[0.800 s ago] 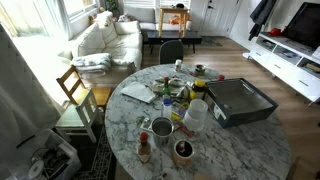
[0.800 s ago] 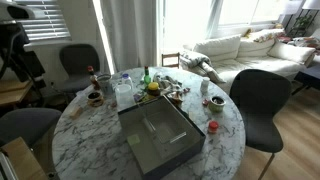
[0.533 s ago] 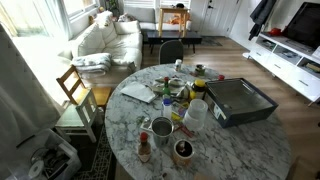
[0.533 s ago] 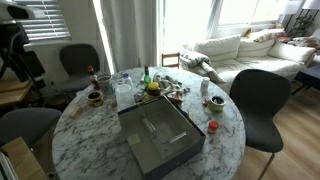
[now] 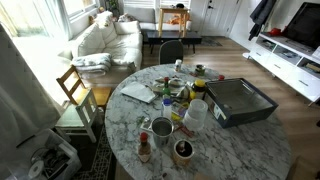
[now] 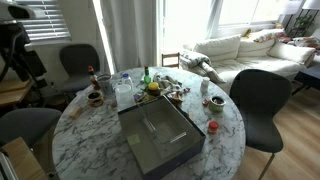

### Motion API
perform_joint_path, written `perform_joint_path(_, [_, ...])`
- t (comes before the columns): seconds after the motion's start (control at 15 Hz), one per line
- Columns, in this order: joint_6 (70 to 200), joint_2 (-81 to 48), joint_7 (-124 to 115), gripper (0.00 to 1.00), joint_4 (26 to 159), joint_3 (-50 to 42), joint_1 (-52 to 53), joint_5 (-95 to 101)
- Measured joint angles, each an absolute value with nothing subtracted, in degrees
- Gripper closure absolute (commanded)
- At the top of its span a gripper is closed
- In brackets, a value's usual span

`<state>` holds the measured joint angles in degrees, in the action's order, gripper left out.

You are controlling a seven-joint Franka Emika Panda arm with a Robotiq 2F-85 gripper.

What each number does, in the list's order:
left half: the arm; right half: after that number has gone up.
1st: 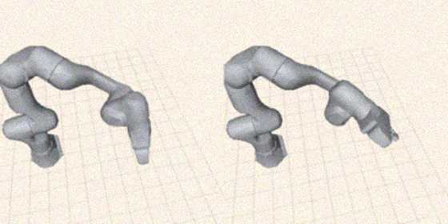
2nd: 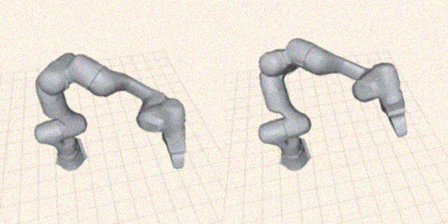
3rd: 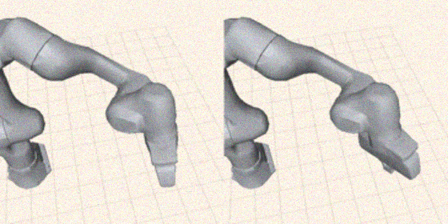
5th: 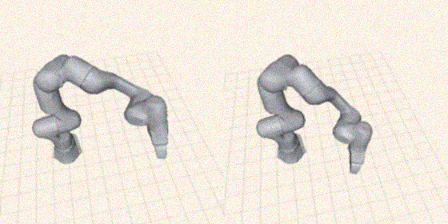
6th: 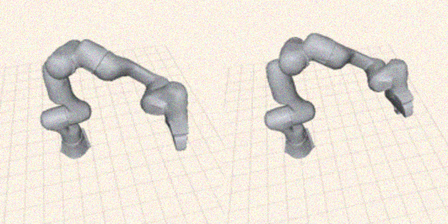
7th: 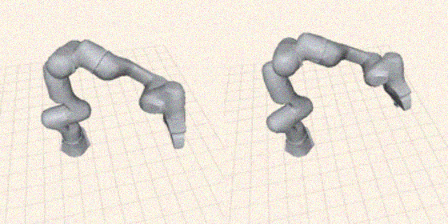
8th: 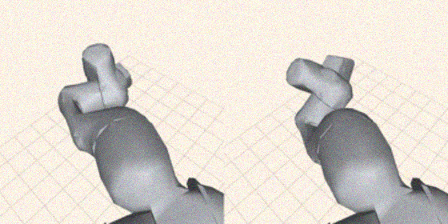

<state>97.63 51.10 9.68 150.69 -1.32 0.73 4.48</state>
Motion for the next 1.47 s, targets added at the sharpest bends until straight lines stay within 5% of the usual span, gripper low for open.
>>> perform_joint_path(0.67, [132.0,28.5,27.1,0.00,153.4,-9.1,16.0,-20.4])
perform_joint_path(1.13, [127.6,9.9,48.3,0.00,146.0,-10.5,21.3,-42.1])
perform_joint_path(1.47, [126.8,8.3,48.8,0.00,144.5,-10.5,21.2,-42.5])
